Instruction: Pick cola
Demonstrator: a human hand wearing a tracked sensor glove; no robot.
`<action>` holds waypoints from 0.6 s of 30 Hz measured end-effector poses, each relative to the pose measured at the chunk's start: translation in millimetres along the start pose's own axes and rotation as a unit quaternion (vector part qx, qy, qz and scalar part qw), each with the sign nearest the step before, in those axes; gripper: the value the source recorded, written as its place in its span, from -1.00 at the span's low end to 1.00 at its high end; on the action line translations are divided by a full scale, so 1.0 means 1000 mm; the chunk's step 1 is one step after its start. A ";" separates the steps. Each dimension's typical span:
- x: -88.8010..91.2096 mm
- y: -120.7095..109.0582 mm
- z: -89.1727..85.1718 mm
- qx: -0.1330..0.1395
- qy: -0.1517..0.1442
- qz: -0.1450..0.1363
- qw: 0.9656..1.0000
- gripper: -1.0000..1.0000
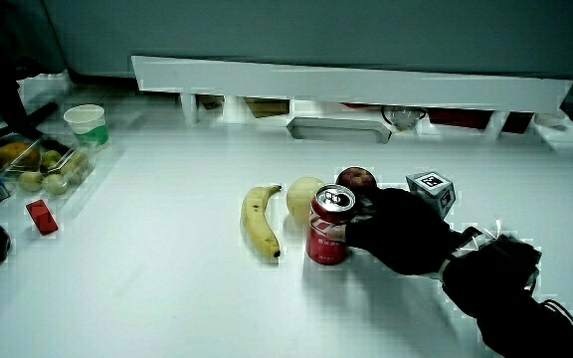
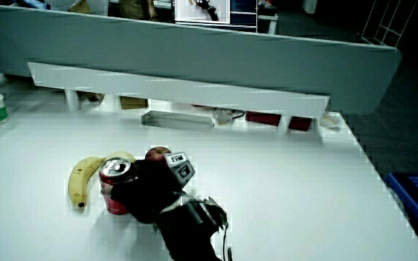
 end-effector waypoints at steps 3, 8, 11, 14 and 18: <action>0.002 -0.001 0.000 0.009 0.009 0.008 1.000 1.00; -0.001 -0.003 0.000 0.014 0.004 0.019 1.000 1.00; 0.001 -0.003 0.001 0.020 -0.005 0.022 1.000 1.00; 0.000 -0.005 0.002 0.023 -0.009 0.027 0.999 1.00; -0.003 -0.011 0.006 -0.013 0.013 0.034 0.999 1.00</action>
